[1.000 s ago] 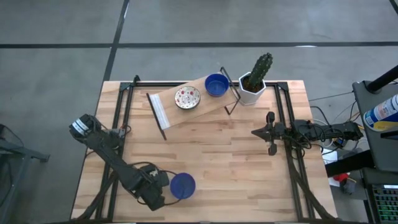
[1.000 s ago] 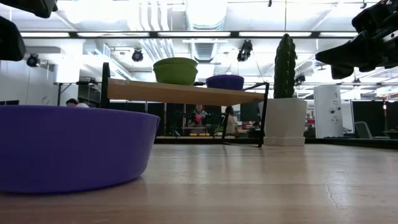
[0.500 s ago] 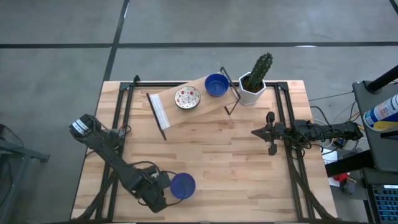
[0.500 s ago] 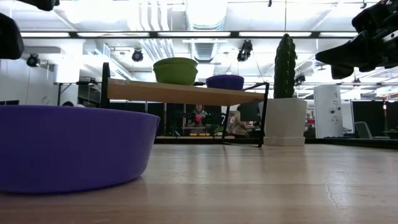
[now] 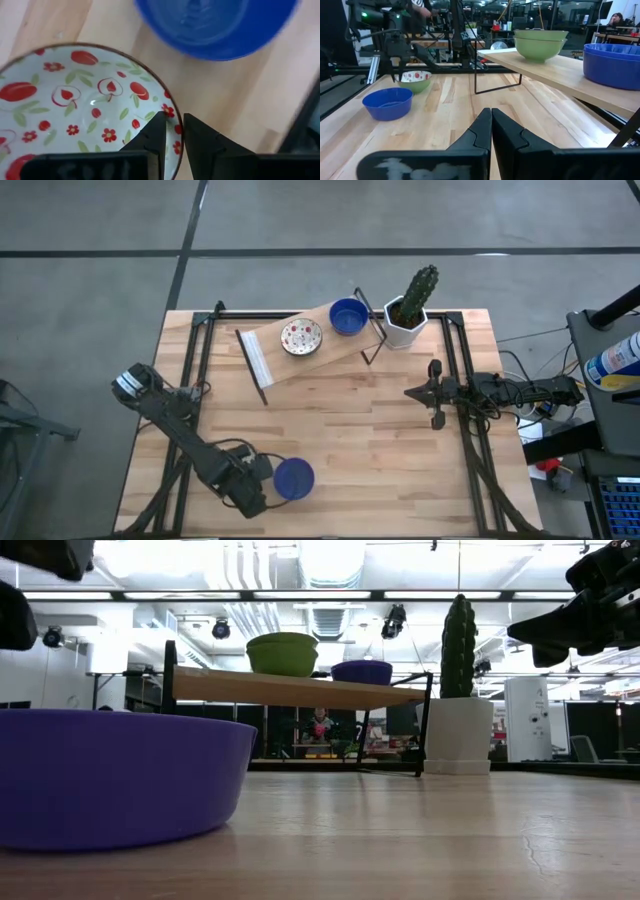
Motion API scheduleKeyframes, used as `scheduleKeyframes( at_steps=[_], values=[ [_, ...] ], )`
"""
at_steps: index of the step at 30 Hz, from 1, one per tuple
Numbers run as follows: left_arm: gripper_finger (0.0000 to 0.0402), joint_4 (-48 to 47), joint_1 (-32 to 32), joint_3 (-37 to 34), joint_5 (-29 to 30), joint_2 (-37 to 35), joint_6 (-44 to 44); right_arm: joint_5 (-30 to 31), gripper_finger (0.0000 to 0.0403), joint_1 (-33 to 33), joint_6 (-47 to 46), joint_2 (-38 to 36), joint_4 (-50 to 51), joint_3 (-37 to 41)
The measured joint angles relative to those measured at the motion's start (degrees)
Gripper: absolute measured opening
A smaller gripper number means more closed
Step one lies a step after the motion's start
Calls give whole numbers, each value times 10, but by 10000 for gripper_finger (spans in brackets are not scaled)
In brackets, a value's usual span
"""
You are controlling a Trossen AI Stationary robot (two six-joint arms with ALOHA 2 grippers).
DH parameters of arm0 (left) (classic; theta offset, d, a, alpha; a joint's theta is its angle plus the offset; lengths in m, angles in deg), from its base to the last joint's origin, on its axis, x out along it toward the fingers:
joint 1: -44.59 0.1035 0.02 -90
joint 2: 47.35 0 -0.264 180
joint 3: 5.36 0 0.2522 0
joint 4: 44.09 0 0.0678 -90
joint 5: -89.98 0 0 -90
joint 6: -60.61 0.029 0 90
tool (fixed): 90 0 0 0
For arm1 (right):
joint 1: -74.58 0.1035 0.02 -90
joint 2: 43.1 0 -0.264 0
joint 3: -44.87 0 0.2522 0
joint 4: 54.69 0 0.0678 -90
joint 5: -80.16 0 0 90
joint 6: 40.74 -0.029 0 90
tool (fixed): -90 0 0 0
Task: Pick & Place Mini bowls
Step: Stack the white patterned bowl on top of the white patterned bowls on the shelf
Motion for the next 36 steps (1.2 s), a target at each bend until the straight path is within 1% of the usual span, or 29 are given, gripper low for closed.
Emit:
scheduleKeyframes(
  at_steps=[5, 10, 14, 17, 24, 31, 36],
  values=[
    [58, 0, 1, -20, -5, 0, -1, 0, 9, 0, 1, 0, 0, 0],
    [58, -1, 6, -21, -12, -1, 11, 0, 9, 0, 1, 0, 0, 0],
    [58, -13, 8, -17, -15, -1, 25, 0, 9, 0, 1, 0, 0, 0],
    [56, -39, 8, -16, -15, -1, 32, 0, 9, 0, 0, 0, 0, 0],
    [30, -92, 8, -14, -14, -2, 44, 0, 9, 0, 1, 0, 0, 0],
    [6, -150, 11, 17, -2, -2, 65, 0, 9, 0, 1, 0, 0, 0],
    [3, -155, 12, 25, 5, -2, 79, 0, 9, 0, 1, 0, 0, 0]
  ],
)
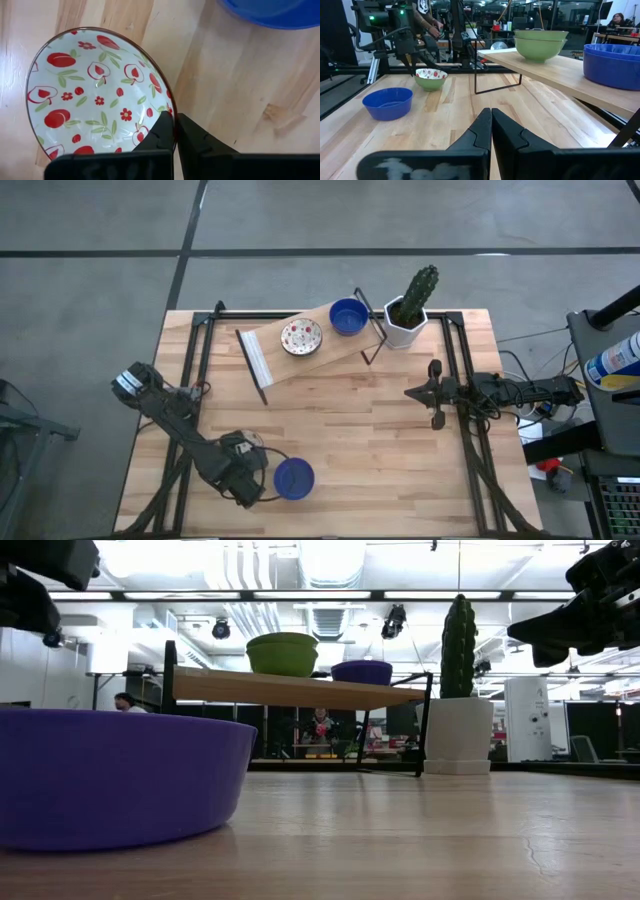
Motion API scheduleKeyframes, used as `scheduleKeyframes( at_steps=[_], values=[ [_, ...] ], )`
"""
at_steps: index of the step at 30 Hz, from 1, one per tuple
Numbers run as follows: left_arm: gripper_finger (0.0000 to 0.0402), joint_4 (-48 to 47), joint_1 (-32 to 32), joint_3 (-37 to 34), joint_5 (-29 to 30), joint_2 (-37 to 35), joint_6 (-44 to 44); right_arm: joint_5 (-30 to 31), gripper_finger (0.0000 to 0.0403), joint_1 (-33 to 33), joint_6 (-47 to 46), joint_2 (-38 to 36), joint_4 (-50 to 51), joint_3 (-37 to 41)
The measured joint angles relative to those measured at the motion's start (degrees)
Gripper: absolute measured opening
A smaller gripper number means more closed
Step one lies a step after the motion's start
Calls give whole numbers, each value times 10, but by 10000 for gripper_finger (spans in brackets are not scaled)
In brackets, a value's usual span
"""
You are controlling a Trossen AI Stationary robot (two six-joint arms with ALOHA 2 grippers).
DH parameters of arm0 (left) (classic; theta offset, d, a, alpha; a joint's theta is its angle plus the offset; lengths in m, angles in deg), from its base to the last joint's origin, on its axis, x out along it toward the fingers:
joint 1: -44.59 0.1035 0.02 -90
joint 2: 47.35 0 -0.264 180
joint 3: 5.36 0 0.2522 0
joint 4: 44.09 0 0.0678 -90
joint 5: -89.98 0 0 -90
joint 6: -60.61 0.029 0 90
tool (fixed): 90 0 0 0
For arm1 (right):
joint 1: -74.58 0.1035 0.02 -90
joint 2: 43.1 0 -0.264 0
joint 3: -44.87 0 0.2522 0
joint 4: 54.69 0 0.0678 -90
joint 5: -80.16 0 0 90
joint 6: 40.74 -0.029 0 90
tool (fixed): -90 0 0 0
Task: Pick & Place Mini bowls
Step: Stack the white patterned bowl on top of the white patterned bowls on the shelf
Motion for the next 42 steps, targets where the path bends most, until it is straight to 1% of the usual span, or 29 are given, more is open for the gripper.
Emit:
scheduleKeyframes(
  at_steps=[7, 12, 27, 32, 35, 42],
  values=[
    [1, -5, 2, 3, 8, 0, 10, 0, 9, 0, -1, 0, 0, 0],
    [0, -41, 4, 25, 31, 0, 21, 0, 9, 0, -1, 0, 0, 0],
    [1, -60, 12, 60, 59, 1, 42, 0, 9, 0, 0, 0, 0, 0],
    [1, -62, 15, 93, 91, 1, 71, 0, 9, 0, -1, 0, 0, 0],
    [1, -81, 23, 120, 109, 1, 92, 0, 9, 0, 0, 0, 0, 0],
    [1, -117, 55, 198, 137, 1, 171, 0, 9, 0, 0, 0, 0, 0]
  ],
)
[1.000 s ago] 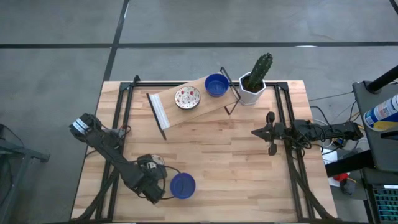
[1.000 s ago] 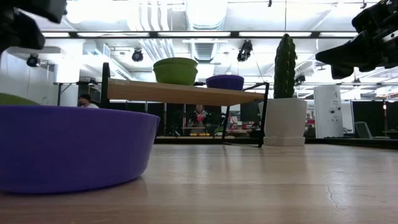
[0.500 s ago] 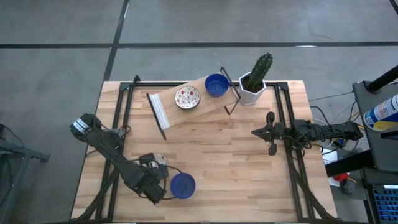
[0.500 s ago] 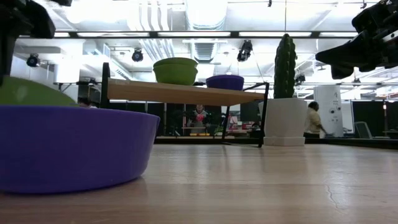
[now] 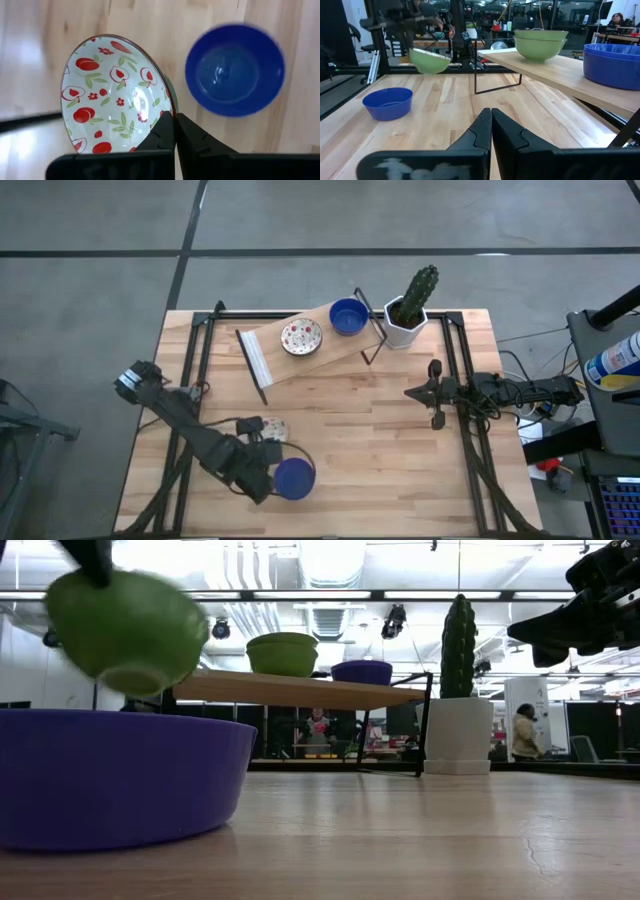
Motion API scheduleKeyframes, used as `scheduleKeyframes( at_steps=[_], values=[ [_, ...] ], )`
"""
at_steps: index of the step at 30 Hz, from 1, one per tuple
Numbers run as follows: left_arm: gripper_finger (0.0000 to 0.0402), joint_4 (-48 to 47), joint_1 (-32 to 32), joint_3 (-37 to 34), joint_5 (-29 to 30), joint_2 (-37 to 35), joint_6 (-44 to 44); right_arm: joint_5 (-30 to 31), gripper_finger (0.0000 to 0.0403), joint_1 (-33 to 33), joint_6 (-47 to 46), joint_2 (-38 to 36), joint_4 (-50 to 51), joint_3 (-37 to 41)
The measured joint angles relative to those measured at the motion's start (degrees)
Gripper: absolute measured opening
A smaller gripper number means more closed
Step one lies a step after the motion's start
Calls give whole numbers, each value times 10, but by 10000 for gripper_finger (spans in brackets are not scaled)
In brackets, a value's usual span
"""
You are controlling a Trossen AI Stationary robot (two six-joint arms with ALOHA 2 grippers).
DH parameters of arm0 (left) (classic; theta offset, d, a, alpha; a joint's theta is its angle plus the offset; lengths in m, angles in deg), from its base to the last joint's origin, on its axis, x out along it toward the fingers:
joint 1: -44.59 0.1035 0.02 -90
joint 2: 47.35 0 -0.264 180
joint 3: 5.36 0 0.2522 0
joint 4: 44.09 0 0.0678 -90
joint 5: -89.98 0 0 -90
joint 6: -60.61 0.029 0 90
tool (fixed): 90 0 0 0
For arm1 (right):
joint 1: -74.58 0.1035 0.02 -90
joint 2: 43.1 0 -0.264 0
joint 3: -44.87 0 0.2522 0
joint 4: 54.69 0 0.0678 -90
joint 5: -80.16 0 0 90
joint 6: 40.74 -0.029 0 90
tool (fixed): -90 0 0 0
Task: Pick & Place Mini bowls
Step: Stack the white patterned bowl on top of the white patterned bowls on the shelf
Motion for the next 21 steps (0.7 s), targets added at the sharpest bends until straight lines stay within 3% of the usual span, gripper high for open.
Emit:
scheduleKeyframes(
  at_steps=[21],
  values=[
    [0, -87, 156, 158, 62, 0, 244, 0, 9, 0, 0, 0, 0, 0]
  ],
)
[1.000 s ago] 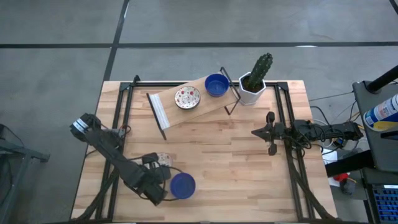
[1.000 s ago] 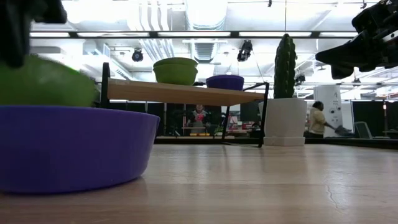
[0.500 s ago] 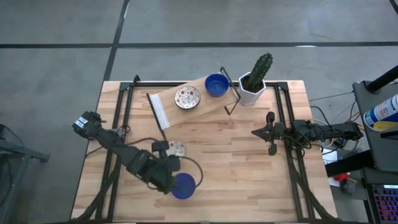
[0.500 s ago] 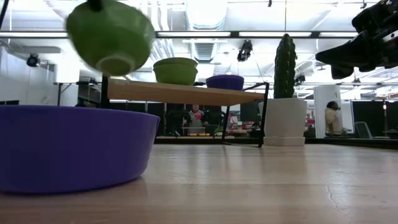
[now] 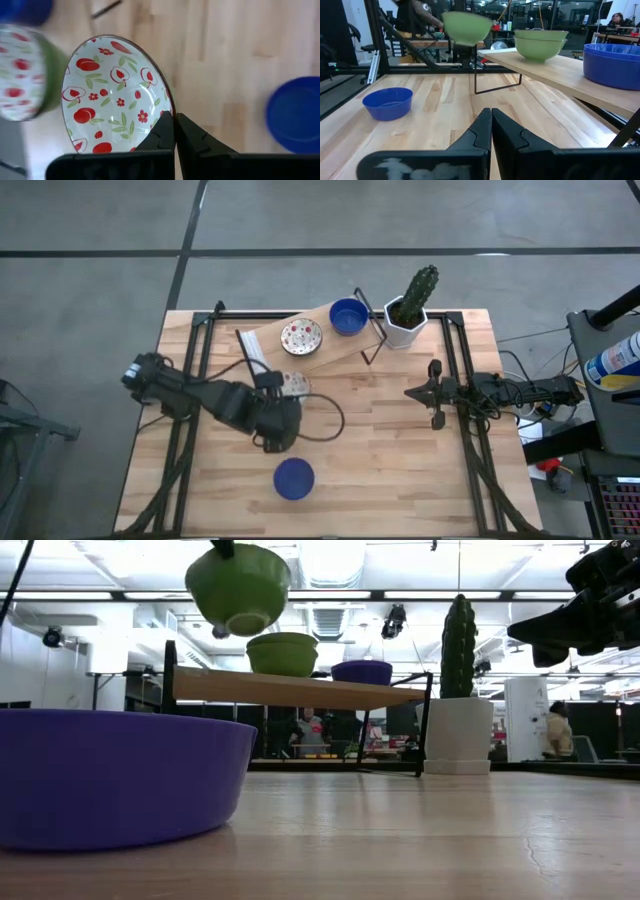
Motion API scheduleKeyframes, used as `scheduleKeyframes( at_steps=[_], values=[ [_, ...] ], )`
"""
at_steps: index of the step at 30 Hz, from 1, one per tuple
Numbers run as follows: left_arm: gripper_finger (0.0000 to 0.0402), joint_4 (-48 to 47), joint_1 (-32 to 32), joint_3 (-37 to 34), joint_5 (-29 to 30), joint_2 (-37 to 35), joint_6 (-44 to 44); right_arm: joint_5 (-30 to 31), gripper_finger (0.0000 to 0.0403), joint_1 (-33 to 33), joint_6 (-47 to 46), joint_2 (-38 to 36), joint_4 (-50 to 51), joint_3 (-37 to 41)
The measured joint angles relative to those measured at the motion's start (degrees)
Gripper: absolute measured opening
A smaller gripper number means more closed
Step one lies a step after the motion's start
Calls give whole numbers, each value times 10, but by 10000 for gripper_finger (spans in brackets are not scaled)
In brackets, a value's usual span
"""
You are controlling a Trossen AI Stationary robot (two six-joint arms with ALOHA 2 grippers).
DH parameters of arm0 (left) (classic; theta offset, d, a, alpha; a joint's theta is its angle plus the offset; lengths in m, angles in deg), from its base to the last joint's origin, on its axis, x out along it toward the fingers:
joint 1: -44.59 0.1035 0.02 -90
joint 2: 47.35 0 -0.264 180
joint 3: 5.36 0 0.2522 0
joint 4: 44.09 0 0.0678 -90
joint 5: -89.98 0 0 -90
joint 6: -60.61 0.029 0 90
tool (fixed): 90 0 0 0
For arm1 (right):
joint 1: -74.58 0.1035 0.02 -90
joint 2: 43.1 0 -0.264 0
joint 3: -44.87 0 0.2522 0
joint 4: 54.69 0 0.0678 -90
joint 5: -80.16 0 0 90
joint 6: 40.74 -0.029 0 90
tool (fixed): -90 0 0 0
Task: Pick & Place Mini bowls
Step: Stack the white patterned bowl on top of the white patterned bowls on the shelf
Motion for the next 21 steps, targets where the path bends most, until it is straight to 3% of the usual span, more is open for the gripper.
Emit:
scheduleKeyframes(
  at_steps=[15, 21],
  values=[
    [0, -20, 96, 86, 115, 0, 162, 0, 9, 0, 0, 0, 0, 0],
    [0, 6, 154, 85, 115, 0, 223, 0, 9, 0, 0, 0, 0, 0]
  ],
)
